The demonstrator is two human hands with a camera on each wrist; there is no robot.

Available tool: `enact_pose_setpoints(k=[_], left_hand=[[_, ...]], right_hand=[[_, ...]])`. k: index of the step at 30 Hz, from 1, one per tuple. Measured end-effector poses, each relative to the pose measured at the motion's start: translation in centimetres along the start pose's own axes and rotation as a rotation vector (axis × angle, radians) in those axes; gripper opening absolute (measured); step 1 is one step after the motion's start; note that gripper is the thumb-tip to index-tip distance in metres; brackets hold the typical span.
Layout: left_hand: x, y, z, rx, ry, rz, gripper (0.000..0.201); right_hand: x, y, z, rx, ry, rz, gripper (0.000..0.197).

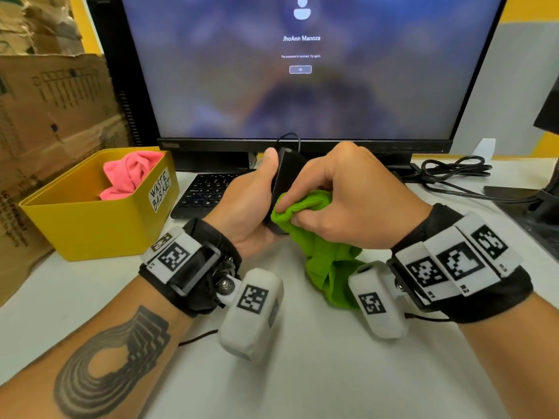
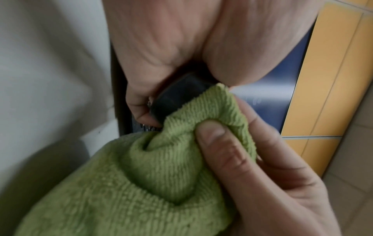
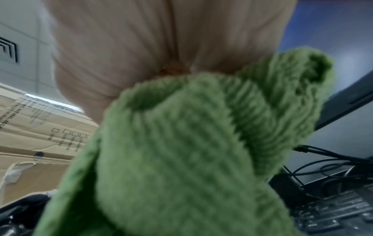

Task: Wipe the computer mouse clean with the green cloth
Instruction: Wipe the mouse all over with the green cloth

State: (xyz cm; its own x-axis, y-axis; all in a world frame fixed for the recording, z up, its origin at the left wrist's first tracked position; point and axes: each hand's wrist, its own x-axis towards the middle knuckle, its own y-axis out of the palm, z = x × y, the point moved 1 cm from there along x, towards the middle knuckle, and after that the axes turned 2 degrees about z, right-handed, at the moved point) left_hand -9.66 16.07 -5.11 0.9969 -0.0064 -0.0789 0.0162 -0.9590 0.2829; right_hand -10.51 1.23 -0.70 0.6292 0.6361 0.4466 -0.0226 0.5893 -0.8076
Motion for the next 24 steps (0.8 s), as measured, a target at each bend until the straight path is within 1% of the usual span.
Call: enact_pose_setpoints(k=[2, 5, 7, 9, 11, 14, 16, 17, 19, 21, 22, 24], left_hand=[[0.1, -0.2, -0.2, -0.032, 0.007, 0.014, 0.063], [0.3, -0.6, -0.5, -0.09, 0.018, 0.04, 0.069], [0.7, -1.0, -0.5, -0.125, 0.009, 0.049, 0.069], [0.9, -1.0, -0.5, -0.163, -0.009, 0.048, 0.066], [0.9, -0.9, -0.5, -0.197, -0.045, 0.055, 0.061], [0.9, -0.6, -0.4, -0.251, -0.086, 0.07, 0.056], [0.9, -0.5, 0.0, -0.248, -0.112, 0.084, 0.059], [0.8, -0.4, 0.0, -0.237, -0.112, 0.061, 0.06], [0.8, -0.3, -0.1, -0.242, -0.084, 0.0, 0.058], [0.9, -0.6, -0.3, -0.275, -0.05, -0.059, 0.056], [1.1, -0.7, -0.5, -0.304, -0.041, -0.076, 0.056], [1.4, -1.1, -0.8, -0.356, -0.048, -0.08, 0.055]], right_hand=[[-0.1, 0.0, -0.5, -0.002, 0.03, 0.002, 0.026], [-0.3, -0.3, -1.2, -0.067, 0.079, 0.039, 0.027], [-0.3, -0.3, -1.4, -0.103, 0.088, 0.056, 0.027], [-0.4, -0.5, -1.5, -0.115, 0.089, 0.05, 0.027], [-0.4, -0.9, -1.5, -0.08, 0.08, 0.025, 0.027], [-0.3, -1.1, -1.0, 0.052, 0.026, -0.074, 0.025], [-0.1, -0.5, -0.2, 0.077, -0.036, -0.127, 0.026], [0.0, -0.2, 0.2, 0.058, -0.063, -0.134, 0.026], [0.1, 0.5, 0.5, -0.005, -0.086, -0.096, 0.026], [0.0, 0.8, 0.4, -0.064, -0.068, -0.003, 0.026], [0.0, 0.9, 0.3, -0.087, -0.054, 0.037, 0.026], [0.1, 0.9, -0.1, -0.118, -0.016, 0.063, 0.026]])
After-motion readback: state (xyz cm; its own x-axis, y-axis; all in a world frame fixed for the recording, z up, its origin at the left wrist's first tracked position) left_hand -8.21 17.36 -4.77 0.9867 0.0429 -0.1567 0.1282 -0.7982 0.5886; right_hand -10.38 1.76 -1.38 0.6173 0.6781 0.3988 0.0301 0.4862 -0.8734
